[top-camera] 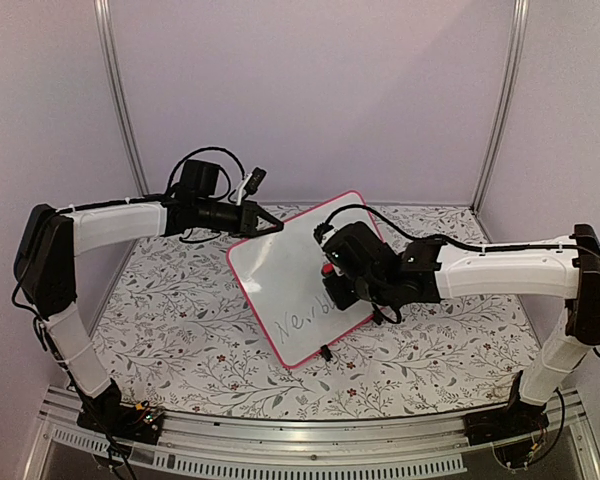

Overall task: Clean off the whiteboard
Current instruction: Erase the whiteboard at the center of the board.

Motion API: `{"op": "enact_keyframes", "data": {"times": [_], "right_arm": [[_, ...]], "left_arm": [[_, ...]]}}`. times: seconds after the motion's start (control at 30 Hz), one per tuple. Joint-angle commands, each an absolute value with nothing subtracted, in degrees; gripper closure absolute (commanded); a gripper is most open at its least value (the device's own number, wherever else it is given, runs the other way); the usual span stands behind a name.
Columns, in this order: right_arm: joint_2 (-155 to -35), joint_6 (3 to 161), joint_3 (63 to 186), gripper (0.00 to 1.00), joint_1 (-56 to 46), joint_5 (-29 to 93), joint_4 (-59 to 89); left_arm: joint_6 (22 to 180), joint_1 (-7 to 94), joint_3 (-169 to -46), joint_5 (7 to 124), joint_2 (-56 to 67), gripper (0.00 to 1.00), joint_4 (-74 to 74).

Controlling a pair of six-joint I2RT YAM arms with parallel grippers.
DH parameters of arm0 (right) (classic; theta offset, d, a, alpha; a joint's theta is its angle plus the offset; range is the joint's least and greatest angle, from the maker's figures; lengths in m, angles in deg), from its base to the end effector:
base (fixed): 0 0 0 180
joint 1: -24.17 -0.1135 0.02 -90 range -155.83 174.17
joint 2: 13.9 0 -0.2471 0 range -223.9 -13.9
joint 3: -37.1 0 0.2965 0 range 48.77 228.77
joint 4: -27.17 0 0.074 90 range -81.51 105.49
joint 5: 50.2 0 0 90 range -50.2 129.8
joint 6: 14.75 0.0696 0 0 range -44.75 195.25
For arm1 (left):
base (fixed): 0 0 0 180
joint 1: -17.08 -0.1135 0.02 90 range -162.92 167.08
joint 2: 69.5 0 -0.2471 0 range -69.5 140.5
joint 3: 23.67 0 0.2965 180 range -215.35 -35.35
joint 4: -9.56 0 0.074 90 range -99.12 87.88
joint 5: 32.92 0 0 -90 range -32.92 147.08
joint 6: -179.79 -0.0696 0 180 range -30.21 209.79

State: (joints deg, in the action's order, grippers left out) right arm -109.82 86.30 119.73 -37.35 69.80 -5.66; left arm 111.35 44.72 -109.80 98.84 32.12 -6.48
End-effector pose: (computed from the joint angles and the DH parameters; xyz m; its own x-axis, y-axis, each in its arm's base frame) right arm 0.2343 0.3588 0.1943 -0.4516 -0.4843 -0.7494 -0.5190 0.8257 -0.2209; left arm 0.3885 -0.2558 0.2105 -0.7428 0.0796 -0.6647 0.6193 0.4588 -0.6371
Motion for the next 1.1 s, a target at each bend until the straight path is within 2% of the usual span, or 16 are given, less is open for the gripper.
{"op": "enact_keyframes", "data": {"times": [0.0,0.6,1.07], "right_arm": [[-108.78,85.12,121.4,1.0,-36.85,71.18,-4.56],[-109.24,85.13,121.9,1.0,-33.58,70.34,-3.25],[-116.92,83.2,130.77,1.0,-31.2,66.02,-1.94]], "left_arm": [[109.21,46.02,-109.45,96.14,32.8,1.0,-6.88],[108.97,46.25,-109.45,95.84,32.52,1.0,-7.11],[108.91,46.1,-109.71,96.1,32.19,1.0,-7.18]]}}
